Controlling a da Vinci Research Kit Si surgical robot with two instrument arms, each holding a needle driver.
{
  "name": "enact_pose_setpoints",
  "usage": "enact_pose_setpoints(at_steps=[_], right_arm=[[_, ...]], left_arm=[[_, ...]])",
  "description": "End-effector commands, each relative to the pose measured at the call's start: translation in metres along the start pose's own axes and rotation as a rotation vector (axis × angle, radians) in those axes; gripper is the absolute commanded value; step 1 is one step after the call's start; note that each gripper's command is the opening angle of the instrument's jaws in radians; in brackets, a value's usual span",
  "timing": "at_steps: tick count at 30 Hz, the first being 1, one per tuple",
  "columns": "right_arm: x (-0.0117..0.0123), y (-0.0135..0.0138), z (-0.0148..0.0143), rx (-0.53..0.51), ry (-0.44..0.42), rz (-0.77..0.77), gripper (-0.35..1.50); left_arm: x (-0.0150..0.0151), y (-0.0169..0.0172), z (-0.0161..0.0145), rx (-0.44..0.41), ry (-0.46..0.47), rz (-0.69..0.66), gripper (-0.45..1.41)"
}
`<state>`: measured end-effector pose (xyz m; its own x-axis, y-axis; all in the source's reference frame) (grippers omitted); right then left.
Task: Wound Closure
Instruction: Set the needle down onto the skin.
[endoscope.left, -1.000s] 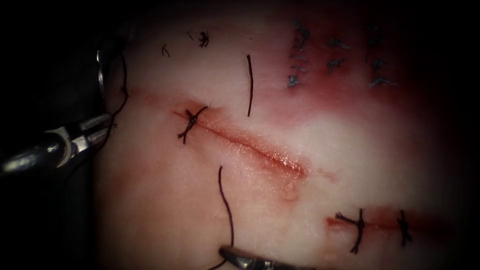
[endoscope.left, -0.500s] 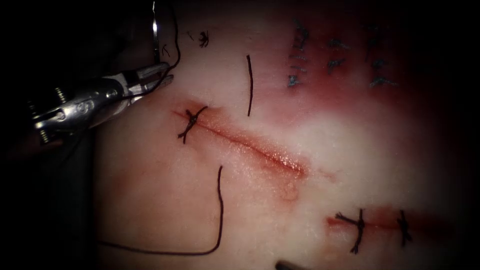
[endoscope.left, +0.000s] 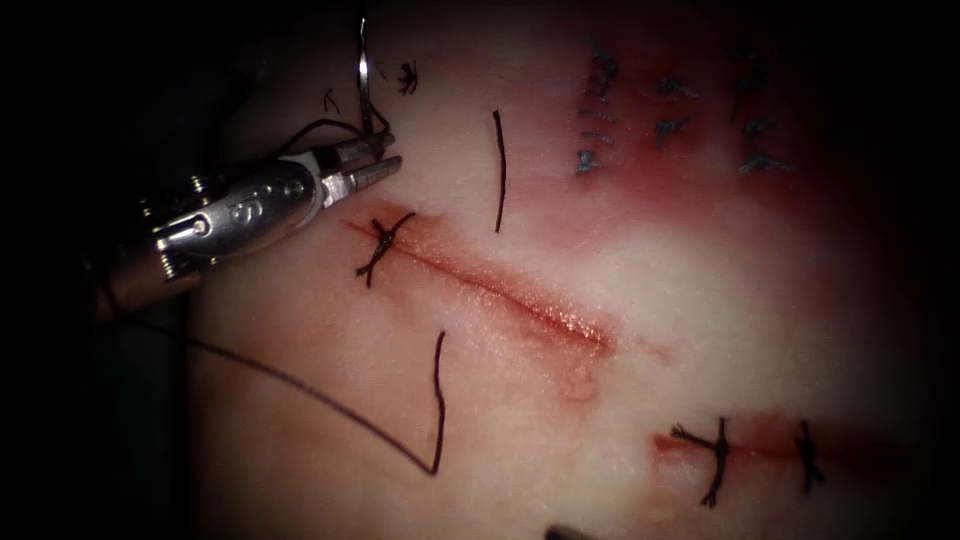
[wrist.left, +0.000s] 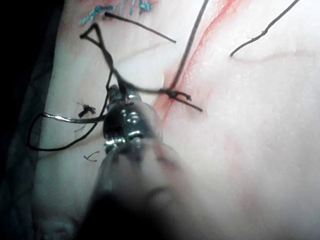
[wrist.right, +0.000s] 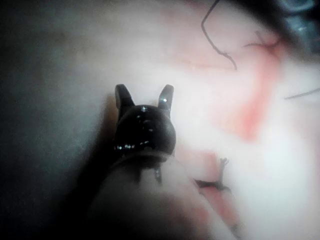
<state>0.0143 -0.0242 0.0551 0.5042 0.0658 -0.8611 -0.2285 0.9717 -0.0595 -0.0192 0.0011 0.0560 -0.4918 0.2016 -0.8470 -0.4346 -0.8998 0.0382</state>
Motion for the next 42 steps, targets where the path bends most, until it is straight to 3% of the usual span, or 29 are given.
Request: enact_pose_setpoints(at_steps=[1,3,7,9,15,24,26,30,36,42], right_arm=[[-0.0004,-0.0002,0.0006,0.003,0.002,-0.001,1.48],[-0.0005,-0.0003,0.0005,0.003,0.002,0.004,1.48],[-0.0006,-0.0005,0.0005,0.001,0.002,0.002,1.48],[-0.0006,-0.0008,0.0006,-0.001,0.002,0.006,1.48],[-0.0007,-0.0011,0.0008,-0.003,0.002,0.009,1.48],[-0.0004,-0.0012,0.0015,-0.009,-0.002,0.01,1.48],[-0.0001,-0.0013,0.0021,-0.007,0.004,0.013,1.48],[0.0003,-0.0014,0.0029,-0.004,0.011,0.015,1.48],[0.0006,-0.0016,0.003,0.0,0.016,0.014,1.48],[0.0004,-0.0016,0.0026,0.002,0.018,0.013,1.48]], left_arm=[[0.0002,-0.0003,0.0011,0.002,0.006,0.014,-0.35],[0.0004,0.0,0.0017,0.008,0.004,0.02,-0.35],[0.0005,0.0006,0.0028,0.034,-0.016,0.004,0.48],[0.0005,0.0006,0.0022,0.039,-0.03,-0.037,0.67],[-0.0006,0.0003,-0.0026,0.078,-0.097,-0.068,0.71],[-0.005,0.0005,-0.0132,0.059,-0.138,-0.04,0.71],[-0.0066,0.0019,-0.0163,0.056,-0.13,-0.02,0.7],[-0.0076,0.005,-0.0187,0.029,-0.146,0.084,0.68],[-0.0069,0.0111,-0.0203,-0.064,-0.176,0.201,0.63],[-0.0015,0.0171,-0.0219,-0.151,-0.114,0.324,0.53]])
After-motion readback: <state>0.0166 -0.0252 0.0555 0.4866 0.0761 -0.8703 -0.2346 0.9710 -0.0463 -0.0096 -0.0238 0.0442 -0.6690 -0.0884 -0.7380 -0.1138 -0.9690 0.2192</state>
